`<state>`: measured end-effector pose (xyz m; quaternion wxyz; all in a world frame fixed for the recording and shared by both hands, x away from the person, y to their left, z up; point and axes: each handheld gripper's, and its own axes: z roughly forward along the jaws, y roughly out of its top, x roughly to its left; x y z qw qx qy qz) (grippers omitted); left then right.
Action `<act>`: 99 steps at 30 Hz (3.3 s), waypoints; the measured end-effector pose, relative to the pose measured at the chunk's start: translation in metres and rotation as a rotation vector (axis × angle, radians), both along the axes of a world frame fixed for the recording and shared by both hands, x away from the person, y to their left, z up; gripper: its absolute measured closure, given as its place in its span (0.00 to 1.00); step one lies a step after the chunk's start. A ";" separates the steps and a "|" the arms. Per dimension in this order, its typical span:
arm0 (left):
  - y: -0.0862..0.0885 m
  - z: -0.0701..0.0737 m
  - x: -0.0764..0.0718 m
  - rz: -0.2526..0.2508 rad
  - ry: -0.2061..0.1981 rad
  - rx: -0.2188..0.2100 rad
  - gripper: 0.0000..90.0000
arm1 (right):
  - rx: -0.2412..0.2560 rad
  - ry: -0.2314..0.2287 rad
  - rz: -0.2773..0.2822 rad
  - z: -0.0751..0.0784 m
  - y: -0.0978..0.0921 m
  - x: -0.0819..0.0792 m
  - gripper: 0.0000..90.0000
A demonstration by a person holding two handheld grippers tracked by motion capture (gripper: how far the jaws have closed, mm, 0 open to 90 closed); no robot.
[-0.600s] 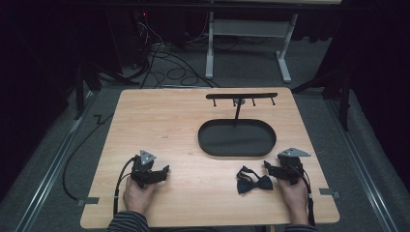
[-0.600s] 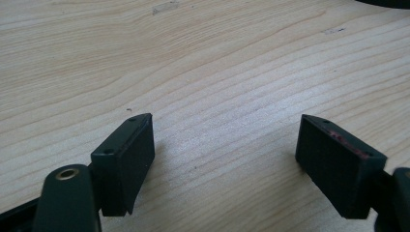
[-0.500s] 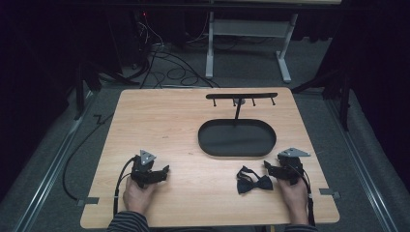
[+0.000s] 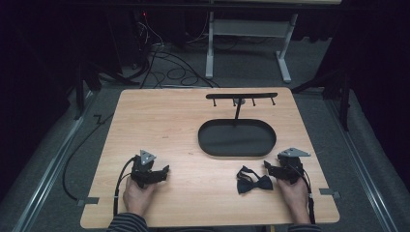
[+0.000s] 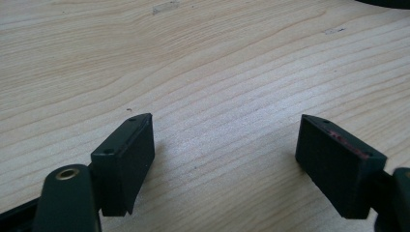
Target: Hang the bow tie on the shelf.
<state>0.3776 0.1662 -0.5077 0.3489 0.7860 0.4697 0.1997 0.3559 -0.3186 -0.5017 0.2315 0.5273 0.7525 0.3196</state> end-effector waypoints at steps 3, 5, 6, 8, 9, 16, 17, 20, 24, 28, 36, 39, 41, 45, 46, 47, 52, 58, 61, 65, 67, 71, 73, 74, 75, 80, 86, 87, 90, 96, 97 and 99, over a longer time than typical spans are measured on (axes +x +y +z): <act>0.000 0.000 0.000 0.000 0.000 -0.001 0.24 | 0.000 0.000 0.004 0.000 0.000 0.000 0.40; 0.000 0.000 0.000 0.000 0.001 -0.002 0.24 | 0.000 0.000 0.002 0.000 0.000 -0.001 0.40; 0.000 0.000 0.000 0.000 0.001 -0.001 0.24 | -0.001 0.000 0.004 0.000 0.000 -0.001 0.40; 0.000 0.000 0.000 -0.001 0.002 0.000 0.24 | -0.002 0.001 0.003 0.000 0.000 -0.002 0.40; 0.000 0.000 0.000 -0.001 0.002 0.001 0.24 | -0.003 0.000 0.000 0.000 0.000 -0.002 0.41; 0.000 0.000 0.000 0.000 0.003 -0.002 0.24 | 0.036 0.000 -0.022 0.001 -0.004 -0.008 0.48; 0.000 0.000 0.000 0.000 0.003 -0.002 0.24 | 0.037 0.000 -0.029 0.001 -0.005 -0.010 0.49; 0.000 0.000 0.000 0.000 0.003 -0.002 0.24 | 0.052 -0.027 -0.044 0.002 -0.008 -0.016 0.53; 0.000 0.000 0.000 0.000 0.003 -0.002 0.24 | 0.085 -0.054 -0.049 0.008 -0.011 -0.025 0.56; 0.000 0.000 0.000 0.000 0.003 -0.003 0.25 | 0.091 -0.070 -0.051 0.012 -0.011 -0.034 0.59; 0.000 0.000 0.000 0.000 0.003 -0.002 0.25 | 0.114 -0.108 -0.041 0.024 -0.009 -0.053 0.63; 0.000 0.000 0.000 0.000 0.003 -0.002 0.25 | 0.113 -0.122 -0.016 0.029 -0.005 -0.060 0.64; 0.000 0.000 0.000 0.000 0.003 -0.002 0.25 | 0.120 -0.119 -0.007 0.032 -0.003 -0.063 0.64; 0.000 0.000 0.000 0.000 0.003 -0.002 0.24 | 0.135 -0.112 0.005 0.034 0.001 -0.066 0.65; 0.000 0.000 0.000 0.000 0.003 -0.002 0.24 | 0.135 -0.115 0.025 0.035 0.005 -0.067 0.65; 0.000 0.000 0.000 0.000 0.003 -0.002 0.25 | 0.135 -0.115 0.025 0.035 0.005 -0.067 0.65; 0.000 0.000 0.000 0.000 0.003 -0.001 0.24 | 0.137 -0.112 0.094 0.040 0.020 -0.062 0.67; 0.000 0.000 0.000 0.000 0.003 -0.001 0.24 | 0.135 -0.094 0.150 0.042 0.036 -0.053 0.68; 0.000 0.000 0.000 0.000 0.003 -0.001 0.24 | 0.137 -0.080 0.164 0.039 0.042 -0.049 0.68; 0.000 0.000 0.000 0.000 0.003 -0.001 0.24 | 0.134 -0.048 0.184 0.033 0.049 -0.044 0.70; 0.000 0.000 0.000 0.000 0.003 -0.001 0.24 | 0.131 -0.036 0.189 0.031 0.050 -0.042 0.72; 0.000 0.000 0.000 0.000 0.003 -0.001 0.24 | 0.130 -0.012 0.200 0.026 0.051 -0.038 0.76; 0.000 0.000 0.000 0.000 0.003 -0.001 0.25 | 0.125 -0.003 0.205 0.025 0.050 -0.037 0.78; 0.000 0.000 0.000 0.000 0.003 -0.001 0.24 | 0.127 0.013 0.208 0.022 0.050 -0.036 0.82; 0.000 0.000 0.000 0.000 0.003 -0.001 0.24 | 0.127 0.013 0.208 0.022 0.050 -0.036 0.82; 0.000 0.000 0.000 0.000 0.002 0.000 0.24 | 0.125 0.026 0.224 0.017 0.049 -0.037 0.94; 0.000 0.000 0.000 0.000 0.002 0.000 0.24 | 0.139 0.016 0.222 0.017 0.047 -0.040 1.00; 0.000 0.000 0.000 0.000 0.002 0.000 0.24 | 0.140 0.010 0.221 0.017 0.047 -0.041 1.00; 0.000 0.000 0.000 -0.001 0.002 0.000 0.24 | 0.135 -0.004 0.225 0.019 0.047 -0.043 1.00; 0.000 0.000 0.000 -0.001 0.002 0.000 0.24 | 0.137 -0.034 0.223 0.028 0.051 -0.044 1.00; 0.000 0.000 0.000 -0.001 0.002 0.000 0.24 | 0.138 -0.041 0.223 0.030 0.052 -0.044 1.00; 0.000 0.000 0.000 -0.001 0.002 0.000 0.24 | 0.137 -0.051 0.228 0.033 0.054 -0.044 1.00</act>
